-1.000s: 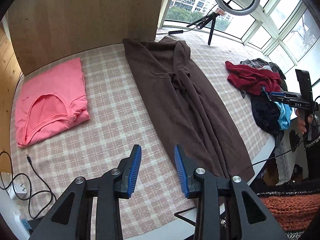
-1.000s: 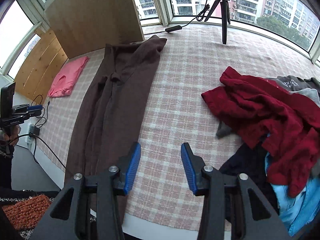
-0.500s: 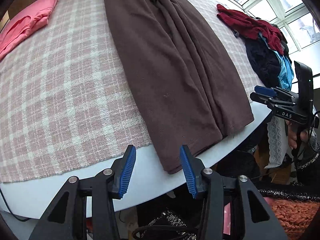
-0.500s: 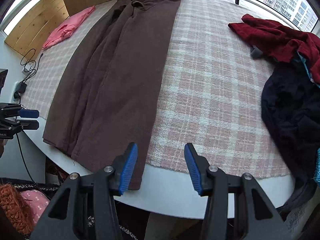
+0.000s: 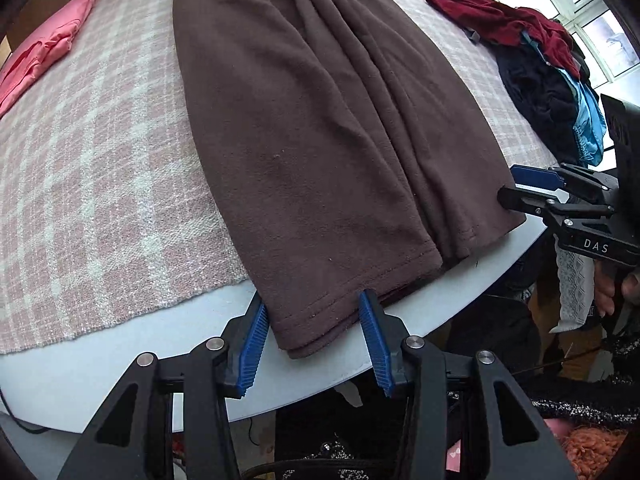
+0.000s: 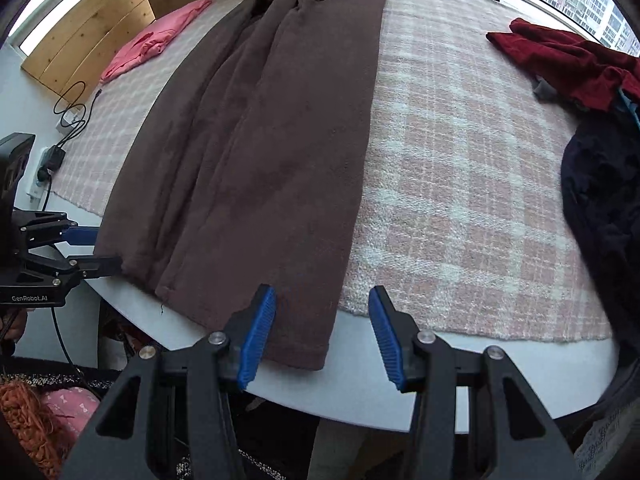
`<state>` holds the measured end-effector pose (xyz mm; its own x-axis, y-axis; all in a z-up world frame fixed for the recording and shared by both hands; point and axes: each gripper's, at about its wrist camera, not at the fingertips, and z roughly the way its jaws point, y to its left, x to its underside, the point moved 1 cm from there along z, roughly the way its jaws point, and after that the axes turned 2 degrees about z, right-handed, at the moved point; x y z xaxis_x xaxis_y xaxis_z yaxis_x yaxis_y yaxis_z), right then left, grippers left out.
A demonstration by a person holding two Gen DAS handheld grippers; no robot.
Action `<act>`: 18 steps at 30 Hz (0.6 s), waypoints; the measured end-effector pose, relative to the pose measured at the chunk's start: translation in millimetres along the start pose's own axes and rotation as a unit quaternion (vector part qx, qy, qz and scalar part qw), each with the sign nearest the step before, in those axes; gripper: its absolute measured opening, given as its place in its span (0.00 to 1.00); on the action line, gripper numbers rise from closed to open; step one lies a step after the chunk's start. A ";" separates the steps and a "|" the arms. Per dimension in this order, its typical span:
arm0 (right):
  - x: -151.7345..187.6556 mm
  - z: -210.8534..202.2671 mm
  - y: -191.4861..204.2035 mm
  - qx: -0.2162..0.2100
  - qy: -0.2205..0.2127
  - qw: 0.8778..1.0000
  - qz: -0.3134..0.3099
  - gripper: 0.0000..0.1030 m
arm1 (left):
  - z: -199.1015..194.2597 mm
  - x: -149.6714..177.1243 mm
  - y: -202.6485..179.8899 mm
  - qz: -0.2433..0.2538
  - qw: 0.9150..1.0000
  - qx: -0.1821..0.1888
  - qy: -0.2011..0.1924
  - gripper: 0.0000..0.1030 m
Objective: Fold clothes
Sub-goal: 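Grasp the hoodie hem with both tools and lift it toward the hood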
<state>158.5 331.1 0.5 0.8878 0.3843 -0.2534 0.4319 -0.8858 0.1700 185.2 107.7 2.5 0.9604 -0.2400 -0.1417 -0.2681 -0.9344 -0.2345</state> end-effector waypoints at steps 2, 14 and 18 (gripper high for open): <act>0.8 3.0 0.4 -0.008 0.007 1.000 -0.002 0.46 | -0.9 -1.3 -1.9 0.005 1.000 -0.003 -0.001 0.37; -9.2 -3.1 -19.1 -0.156 -0.009 0.987 0.037 0.09 | -30.3 -15.1 7.7 -0.017 0.996 0.073 -0.049 0.10; -27.8 -46.6 -21.0 -0.218 -0.069 0.972 0.053 0.08 | -76.2 -39.9 18.6 -0.034 0.988 0.117 -0.099 0.10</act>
<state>132.1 351.2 48.4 0.9140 0.2312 -0.3334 0.3925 -0.7120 0.5823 147.8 79.9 77.0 0.9489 -0.1016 -0.2987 -0.2369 -0.8548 -0.4618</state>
